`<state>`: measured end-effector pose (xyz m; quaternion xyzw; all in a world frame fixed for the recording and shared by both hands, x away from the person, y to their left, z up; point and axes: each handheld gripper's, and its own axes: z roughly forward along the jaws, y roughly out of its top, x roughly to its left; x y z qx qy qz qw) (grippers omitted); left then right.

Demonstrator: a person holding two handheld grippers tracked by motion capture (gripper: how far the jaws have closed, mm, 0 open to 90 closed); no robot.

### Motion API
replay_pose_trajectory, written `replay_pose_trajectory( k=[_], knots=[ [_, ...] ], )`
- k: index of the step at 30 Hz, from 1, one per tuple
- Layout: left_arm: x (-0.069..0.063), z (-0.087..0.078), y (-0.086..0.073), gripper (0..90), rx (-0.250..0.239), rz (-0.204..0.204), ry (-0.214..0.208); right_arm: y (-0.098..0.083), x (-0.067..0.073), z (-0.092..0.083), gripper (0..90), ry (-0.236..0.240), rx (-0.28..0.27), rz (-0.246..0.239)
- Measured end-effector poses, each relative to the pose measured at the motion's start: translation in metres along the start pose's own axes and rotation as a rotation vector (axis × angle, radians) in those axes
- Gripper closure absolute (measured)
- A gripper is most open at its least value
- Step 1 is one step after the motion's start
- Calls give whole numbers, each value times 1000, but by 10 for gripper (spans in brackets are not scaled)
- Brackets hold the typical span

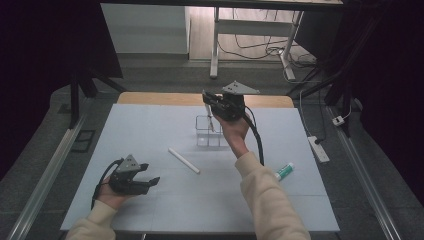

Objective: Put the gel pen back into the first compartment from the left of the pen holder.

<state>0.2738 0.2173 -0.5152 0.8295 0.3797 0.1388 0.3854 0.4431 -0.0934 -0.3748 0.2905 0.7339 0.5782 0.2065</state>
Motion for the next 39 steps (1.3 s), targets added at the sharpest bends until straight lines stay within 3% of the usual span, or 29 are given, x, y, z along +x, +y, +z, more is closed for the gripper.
replay_pose_trajectory(
  k=[13, 22, 29, 33, 39],
  knots=[
    [0, 0, 0, 309, -1, 1, -3, 5, -3, 17, 798, -19, -10, -23],
    [1, 1, 0, 309, 3, 2, -3, 2, -3, 26, 798, -10, -17, 12],
    [1, 1, -1, 309, 4, 3, -2, -3, -3, 32, 789, -6, 8, 5],
    [1, 1, -1, 309, 5, 3, -1, -9, -5, 35, 642, 2, 53, 13],
    [1, 1, -1, 308, 6, 3, -1, -13, -7, 30, 558, 3, 71, 18]
  ],
)
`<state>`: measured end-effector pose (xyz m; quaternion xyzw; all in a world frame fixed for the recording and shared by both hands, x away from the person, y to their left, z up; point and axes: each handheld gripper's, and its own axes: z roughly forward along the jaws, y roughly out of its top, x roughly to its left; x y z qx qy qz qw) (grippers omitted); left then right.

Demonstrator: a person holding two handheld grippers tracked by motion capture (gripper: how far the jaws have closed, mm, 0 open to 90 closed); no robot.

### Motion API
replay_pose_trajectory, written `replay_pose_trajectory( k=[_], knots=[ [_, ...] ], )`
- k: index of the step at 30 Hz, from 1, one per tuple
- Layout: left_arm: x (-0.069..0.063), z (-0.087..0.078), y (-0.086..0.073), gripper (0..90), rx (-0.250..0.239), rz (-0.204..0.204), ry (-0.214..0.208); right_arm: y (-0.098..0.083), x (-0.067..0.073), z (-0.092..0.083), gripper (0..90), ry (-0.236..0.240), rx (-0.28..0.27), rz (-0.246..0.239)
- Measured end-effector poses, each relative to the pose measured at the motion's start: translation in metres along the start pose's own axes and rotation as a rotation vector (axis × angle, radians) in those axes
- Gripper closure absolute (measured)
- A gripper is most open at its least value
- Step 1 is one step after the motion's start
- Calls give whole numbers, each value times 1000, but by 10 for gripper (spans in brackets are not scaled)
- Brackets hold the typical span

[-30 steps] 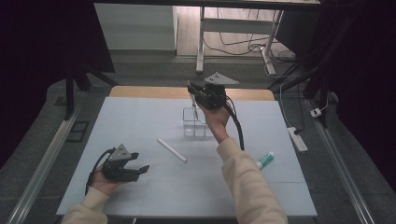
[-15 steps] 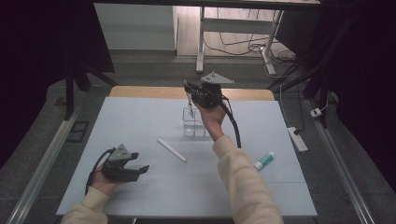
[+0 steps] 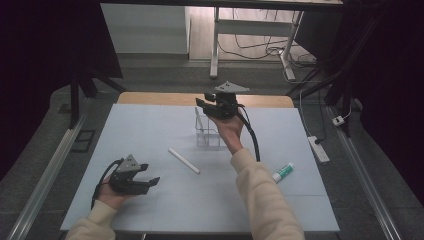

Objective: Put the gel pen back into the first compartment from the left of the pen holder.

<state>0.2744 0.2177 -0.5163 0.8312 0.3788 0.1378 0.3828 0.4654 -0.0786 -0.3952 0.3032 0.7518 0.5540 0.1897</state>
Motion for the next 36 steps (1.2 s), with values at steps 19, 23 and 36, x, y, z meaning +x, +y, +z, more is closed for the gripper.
replay_pose_trajectory(
  k=[19, 23, 36],
  knots=[
    [0, 0, 0, 308, 0, 0, 6, -26, -13, -52, 528, 11, 81, -36],
    [0, 0, 0, 308, 1, -2, 7, -35, -16, -66, 513, -7, 119, -55],
    [2, 0, -1, 308, -1, -7, 12, -66, -18, -109, 483, 9, 180, -68]
  ],
)
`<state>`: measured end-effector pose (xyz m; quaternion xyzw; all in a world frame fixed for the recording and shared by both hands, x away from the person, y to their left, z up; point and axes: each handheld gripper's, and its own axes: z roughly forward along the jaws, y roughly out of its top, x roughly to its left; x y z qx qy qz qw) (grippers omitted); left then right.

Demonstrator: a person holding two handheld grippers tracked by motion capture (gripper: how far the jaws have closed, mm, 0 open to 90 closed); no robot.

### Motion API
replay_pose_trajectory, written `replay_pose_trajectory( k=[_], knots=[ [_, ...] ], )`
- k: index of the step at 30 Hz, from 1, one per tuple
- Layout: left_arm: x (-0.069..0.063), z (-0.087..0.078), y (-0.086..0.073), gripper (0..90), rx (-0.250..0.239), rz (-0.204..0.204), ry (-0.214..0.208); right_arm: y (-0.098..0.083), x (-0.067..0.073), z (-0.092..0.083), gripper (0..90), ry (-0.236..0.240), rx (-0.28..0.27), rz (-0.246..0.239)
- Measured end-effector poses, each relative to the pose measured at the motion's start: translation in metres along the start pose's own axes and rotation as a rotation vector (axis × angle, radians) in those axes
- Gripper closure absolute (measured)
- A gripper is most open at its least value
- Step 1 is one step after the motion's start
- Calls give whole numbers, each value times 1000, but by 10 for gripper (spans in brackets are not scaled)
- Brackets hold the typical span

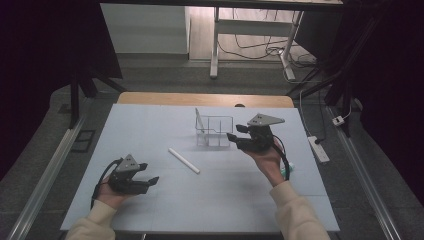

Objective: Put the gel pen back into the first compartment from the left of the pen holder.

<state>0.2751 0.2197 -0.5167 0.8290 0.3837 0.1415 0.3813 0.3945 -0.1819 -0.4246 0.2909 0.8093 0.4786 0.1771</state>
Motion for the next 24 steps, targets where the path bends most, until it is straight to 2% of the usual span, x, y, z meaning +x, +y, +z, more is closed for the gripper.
replay_pose_trajectory(
  k=[7, 16, 24],
  knots=[
    [0, 0, 0, 305, 2, 1, 4, -21, -3, -16, 478, 11, 1, 15],
    [0, 0, 0, 305, 1, 1, 6, -48, -6, -32, 469, -1, 50, -2],
    [1, -1, 0, 305, -6, -6, 12, -72, -8, -50, 465, 4, 72, -34]
  ],
)
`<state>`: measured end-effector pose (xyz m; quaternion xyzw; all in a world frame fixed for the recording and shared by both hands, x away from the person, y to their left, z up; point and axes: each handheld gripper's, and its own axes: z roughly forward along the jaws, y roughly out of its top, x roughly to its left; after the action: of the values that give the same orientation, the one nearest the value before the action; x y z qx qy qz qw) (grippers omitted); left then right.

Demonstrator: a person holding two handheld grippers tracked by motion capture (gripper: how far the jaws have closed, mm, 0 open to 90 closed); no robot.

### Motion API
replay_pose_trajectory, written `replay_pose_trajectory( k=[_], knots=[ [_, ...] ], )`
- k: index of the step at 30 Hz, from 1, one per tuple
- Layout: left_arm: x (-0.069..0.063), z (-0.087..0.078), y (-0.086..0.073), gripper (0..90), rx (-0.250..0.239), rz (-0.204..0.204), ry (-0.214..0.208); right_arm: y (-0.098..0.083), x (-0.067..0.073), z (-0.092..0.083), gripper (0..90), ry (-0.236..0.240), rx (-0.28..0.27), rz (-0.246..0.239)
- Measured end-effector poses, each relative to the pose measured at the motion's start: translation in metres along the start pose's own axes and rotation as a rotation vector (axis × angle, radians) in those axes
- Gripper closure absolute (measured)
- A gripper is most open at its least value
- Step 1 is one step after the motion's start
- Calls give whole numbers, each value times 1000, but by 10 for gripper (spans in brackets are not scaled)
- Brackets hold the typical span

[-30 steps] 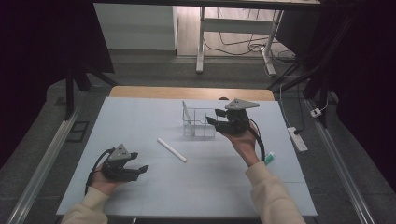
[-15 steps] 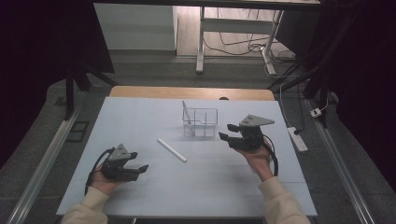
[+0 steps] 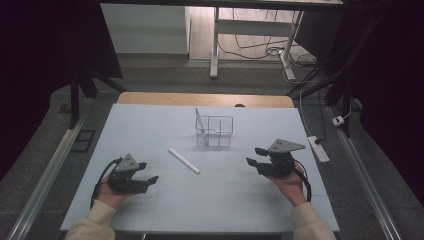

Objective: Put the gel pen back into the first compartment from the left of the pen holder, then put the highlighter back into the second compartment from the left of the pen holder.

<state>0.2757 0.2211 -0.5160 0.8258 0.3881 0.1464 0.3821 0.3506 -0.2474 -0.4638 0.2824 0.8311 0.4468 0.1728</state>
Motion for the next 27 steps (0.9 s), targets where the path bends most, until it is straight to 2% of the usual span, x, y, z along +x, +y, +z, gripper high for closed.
replay_pose_trajectory(
  k=[5, 10, 18, 27],
  knots=[
    [0, -1, 1, 305, -10, 2, 8, -13, -3, -10, 465, 2, 6, -4],
    [1, -4, 4, 306, -25, 8, 1, -22, -4, -11, 465, 1, 24, -10],
    [2, -8, 5, 328, -42, 27, -29, -26, -4, -10, 463, 0, 43, -13],
    [2, -8, 7, 325, -36, 43, -29, -31, -6, -10, 459, 2, 56, -9]
  ],
)
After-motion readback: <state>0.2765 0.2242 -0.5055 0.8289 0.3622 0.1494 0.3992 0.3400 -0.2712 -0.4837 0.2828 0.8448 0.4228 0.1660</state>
